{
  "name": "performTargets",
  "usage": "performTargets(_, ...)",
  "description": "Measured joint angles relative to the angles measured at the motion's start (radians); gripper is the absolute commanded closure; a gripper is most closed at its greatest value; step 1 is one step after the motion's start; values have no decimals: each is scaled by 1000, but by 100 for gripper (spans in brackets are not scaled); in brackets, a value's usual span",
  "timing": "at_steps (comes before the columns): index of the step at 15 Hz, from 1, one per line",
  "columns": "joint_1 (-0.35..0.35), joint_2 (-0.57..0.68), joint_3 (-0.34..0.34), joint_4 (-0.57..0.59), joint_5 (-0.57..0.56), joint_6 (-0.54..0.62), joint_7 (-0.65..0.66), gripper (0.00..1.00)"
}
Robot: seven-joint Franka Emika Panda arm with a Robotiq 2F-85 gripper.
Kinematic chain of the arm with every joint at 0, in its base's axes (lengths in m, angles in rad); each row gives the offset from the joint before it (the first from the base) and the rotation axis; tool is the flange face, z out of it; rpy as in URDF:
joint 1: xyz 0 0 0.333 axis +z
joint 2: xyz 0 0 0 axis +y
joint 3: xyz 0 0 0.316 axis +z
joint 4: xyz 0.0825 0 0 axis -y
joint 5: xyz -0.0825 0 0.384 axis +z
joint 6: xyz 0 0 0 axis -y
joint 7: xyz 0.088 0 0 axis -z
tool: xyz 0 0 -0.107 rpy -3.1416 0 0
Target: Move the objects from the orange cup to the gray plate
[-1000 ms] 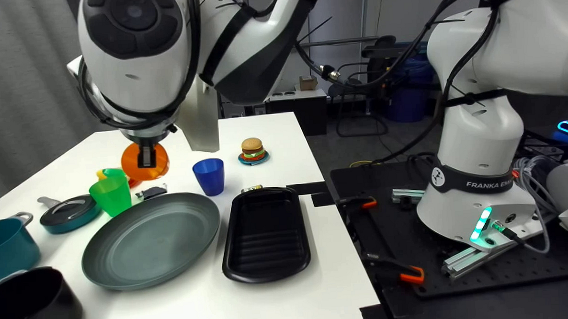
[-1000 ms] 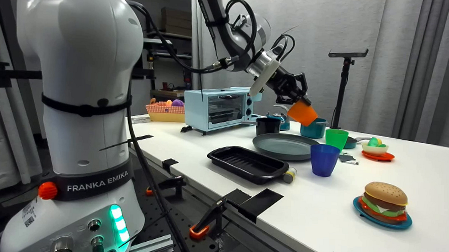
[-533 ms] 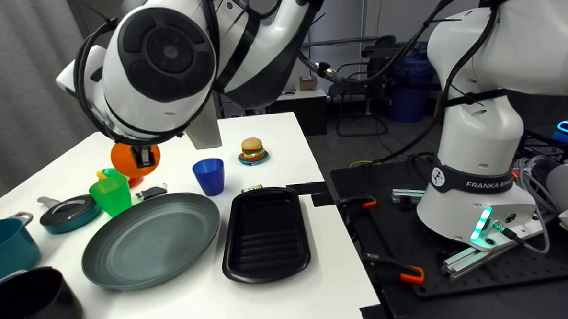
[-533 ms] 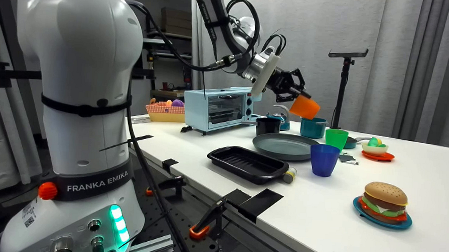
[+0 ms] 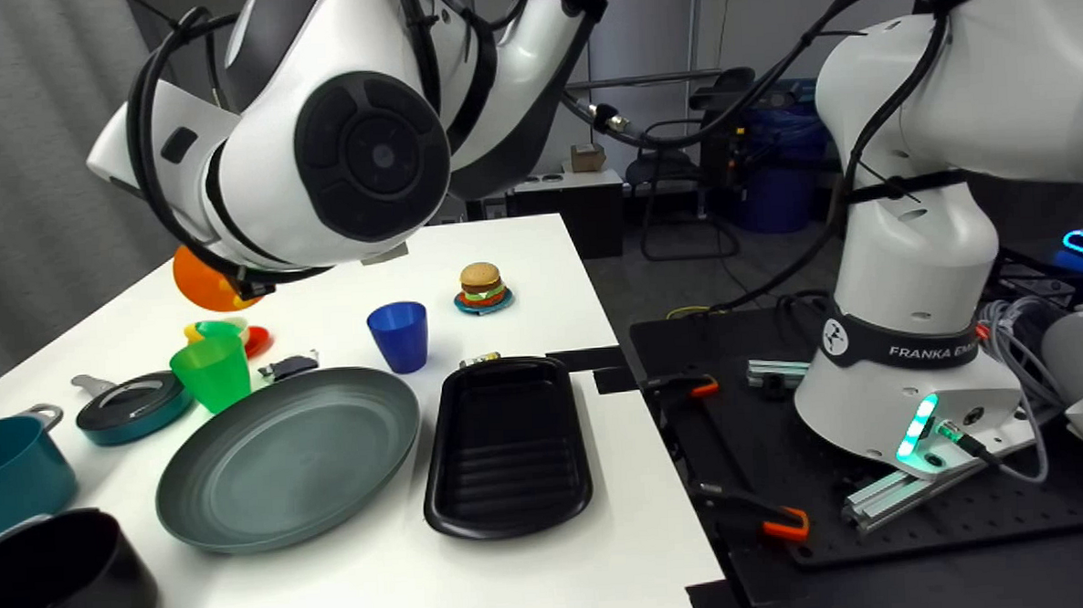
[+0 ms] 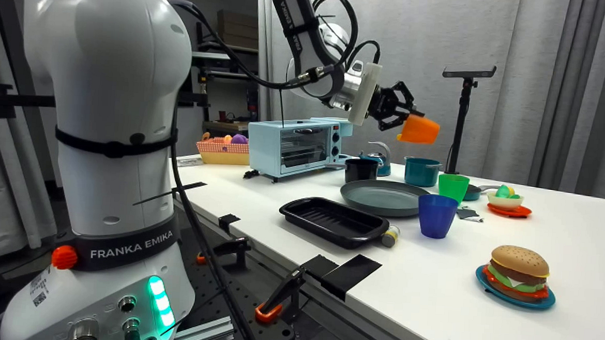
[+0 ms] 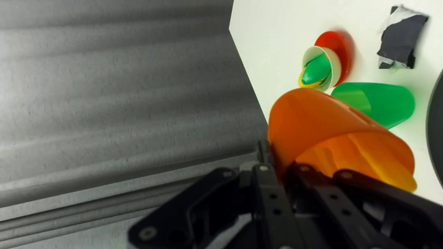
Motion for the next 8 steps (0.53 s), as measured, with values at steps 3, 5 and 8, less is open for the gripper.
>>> performTargets(3,-6,0,6,0,-62,-12,0,98)
performTargets(5,-9,0,8,-1,-83,-13,0,98)
performTargets(8,-13,0,11,-3,-84,-13,1,98)
